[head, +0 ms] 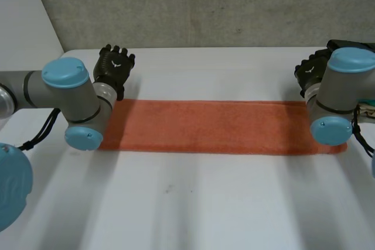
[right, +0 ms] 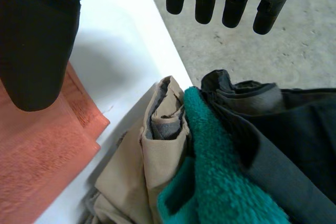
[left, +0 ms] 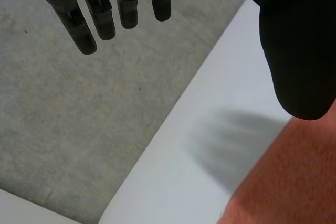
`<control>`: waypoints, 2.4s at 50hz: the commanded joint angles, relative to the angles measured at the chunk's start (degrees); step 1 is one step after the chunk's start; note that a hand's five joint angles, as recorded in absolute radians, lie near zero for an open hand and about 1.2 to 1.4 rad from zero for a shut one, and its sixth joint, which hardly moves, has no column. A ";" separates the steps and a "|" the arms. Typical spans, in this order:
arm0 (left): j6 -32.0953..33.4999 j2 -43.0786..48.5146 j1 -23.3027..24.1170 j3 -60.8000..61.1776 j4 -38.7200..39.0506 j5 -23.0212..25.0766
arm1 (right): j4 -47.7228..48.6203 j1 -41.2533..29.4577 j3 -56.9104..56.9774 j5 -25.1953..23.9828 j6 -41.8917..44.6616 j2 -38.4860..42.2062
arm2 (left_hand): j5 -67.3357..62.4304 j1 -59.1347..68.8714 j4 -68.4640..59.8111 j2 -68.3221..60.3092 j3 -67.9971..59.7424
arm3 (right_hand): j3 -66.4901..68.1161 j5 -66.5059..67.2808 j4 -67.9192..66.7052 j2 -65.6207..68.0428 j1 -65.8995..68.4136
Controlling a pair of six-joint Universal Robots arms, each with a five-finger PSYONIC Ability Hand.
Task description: Fold the laundry.
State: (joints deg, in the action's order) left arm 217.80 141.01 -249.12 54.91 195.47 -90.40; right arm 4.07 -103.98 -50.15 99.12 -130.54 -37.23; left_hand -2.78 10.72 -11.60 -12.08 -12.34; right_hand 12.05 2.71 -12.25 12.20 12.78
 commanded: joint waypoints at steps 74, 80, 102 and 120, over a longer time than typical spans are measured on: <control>-18.55 -32.55 -0.76 35.71 3.60 1.20 | 19.33 -29.60 -27.56 -31.45 3.72 -9.54 | 2.78 -0.72 1.60 2.08 2.34 | 67.95 67.29 -67.75 67.80 67.22; -18.55 -31.93 0.65 34.30 3.95 1.11 | 15.71 -29.35 -26.40 -23.99 1.62 -9.52 | 2.78 -0.72 1.60 2.08 2.34 | -2.05 -2.71 2.25 -2.20 -2.78; -17.85 -12.52 15.85 20.07 3.43 1.11 | 5.69 -6.24 -47.32 -16.33 -24.67 -25.43 | 2.78 -0.72 1.60 2.08 2.34 | -0.98 -1.64 1.18 -1.13 -1.71; -12.58 -14.43 16.47 21.90 -9.75 -15.68 | 17.38 -6.41 -46.54 -8.25 2.03 -26.57 | -6.86 8.91 -8.03 -7.55 -7.30 | 67.95 67.29 -67.75 67.80 67.22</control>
State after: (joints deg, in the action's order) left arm 205.30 133.54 -232.77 71.87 190.08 -104.17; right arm 20.89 -109.10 -101.66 86.04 -140.81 -63.64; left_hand -6.07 15.88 -16.01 -15.77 -15.69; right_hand 67.97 56.90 -68.47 66.89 62.07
